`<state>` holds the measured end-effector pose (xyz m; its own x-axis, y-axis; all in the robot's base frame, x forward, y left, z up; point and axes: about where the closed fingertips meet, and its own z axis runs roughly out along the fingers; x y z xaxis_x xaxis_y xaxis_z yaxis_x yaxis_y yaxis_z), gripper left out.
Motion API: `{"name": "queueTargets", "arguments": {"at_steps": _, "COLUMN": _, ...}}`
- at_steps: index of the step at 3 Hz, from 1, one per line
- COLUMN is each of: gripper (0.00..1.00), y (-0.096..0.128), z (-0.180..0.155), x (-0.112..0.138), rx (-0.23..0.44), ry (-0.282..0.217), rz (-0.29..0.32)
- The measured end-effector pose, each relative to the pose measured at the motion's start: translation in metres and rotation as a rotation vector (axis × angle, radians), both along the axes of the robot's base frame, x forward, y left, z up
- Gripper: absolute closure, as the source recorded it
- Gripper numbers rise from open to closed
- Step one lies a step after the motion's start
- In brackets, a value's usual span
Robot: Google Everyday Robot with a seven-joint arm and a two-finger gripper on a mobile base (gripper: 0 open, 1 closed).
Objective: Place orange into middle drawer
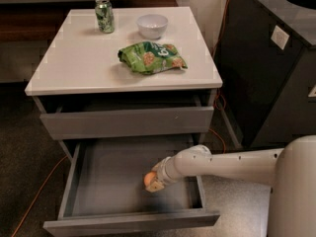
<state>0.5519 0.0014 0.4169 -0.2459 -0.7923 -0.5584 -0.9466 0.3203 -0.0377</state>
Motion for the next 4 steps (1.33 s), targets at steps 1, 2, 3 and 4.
{"name": "queueTargets", "arguments": {"at_steps": 1, "gripper": 0.74, "y": 0.004, "z": -0.020, "x": 0.004, "rx": 0.004, "ry": 0.012, "rz": 0.005}}
{"name": "queueTargets", "arguments": {"at_steps": 2, "gripper": 0.51, "y": 0.004, "z": -0.037, "x": 0.004, "rx": 0.000, "ry": 0.025, "rz": 0.001}}
{"name": "queueTargets", "arguments": {"at_steps": 3, "gripper": 0.28, "y": 0.004, "z": -0.046, "x": 0.005, "rx": -0.002, "ry": 0.031, "rz": 0.001}}
{"name": "queueTargets", "arguments": {"at_steps": 4, "gripper": 0.05, "y": 0.005, "z": -0.048, "x": 0.005, "rx": -0.002, "ry": 0.034, "rz": 0.003}}
